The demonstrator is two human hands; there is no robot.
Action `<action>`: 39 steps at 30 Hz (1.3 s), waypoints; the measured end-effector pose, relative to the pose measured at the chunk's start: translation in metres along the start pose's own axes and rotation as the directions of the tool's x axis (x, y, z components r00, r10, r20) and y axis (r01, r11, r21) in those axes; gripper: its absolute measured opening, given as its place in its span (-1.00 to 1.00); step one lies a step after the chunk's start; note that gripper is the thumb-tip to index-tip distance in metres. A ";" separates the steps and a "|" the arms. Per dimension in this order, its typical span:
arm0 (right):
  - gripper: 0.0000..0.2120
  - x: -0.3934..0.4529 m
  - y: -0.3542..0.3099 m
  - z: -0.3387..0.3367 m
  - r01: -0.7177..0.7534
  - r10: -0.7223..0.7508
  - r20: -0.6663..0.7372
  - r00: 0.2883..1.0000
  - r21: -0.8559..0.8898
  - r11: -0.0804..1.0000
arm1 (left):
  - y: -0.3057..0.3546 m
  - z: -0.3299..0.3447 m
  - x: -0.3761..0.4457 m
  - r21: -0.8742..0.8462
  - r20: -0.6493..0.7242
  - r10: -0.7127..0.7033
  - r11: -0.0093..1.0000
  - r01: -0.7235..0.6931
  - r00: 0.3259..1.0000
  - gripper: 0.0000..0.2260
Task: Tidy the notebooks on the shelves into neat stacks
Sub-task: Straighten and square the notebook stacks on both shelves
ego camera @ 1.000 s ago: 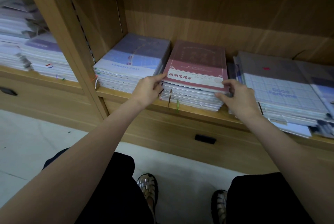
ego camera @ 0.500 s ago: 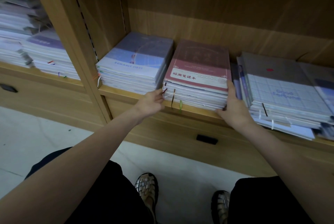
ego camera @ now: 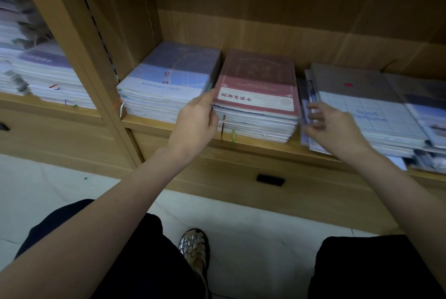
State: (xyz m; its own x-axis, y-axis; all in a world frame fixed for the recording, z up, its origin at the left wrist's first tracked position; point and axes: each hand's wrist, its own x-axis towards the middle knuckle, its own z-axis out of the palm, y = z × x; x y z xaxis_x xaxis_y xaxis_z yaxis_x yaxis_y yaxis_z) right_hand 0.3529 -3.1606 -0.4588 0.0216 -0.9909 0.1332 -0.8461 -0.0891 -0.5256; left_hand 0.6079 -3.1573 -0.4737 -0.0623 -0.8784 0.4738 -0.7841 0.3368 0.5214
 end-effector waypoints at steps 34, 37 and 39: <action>-0.21 -0.023 0.137 -0.055 -0.028 -0.120 -0.180 0.976 -0.655 0.755 | 0.111 0.150 0.036 0.531 0.356 0.521 0.570 -0.627 0.776 -0.29; -0.11 -0.023 0.137 -0.046 -0.060 -0.036 -0.134 0.990 -0.648 0.759 | 0.110 0.152 0.023 0.442 0.335 0.541 0.633 -0.636 0.772 -0.34; -0.08 -0.023 0.135 -0.043 -0.094 0.013 -0.129 0.992 -0.650 0.754 | 0.112 0.148 0.013 0.336 0.342 0.531 0.702 -0.628 0.776 -0.37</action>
State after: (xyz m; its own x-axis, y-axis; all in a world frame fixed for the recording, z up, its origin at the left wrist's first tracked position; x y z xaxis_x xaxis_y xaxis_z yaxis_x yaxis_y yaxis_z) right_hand 0.2156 -3.1455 -0.4967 -0.0578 -0.9706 0.2337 -0.9863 0.0917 0.1368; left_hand 0.4277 -3.1815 -0.5141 -0.6755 -0.6183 0.4018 -0.7185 0.6745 -0.1699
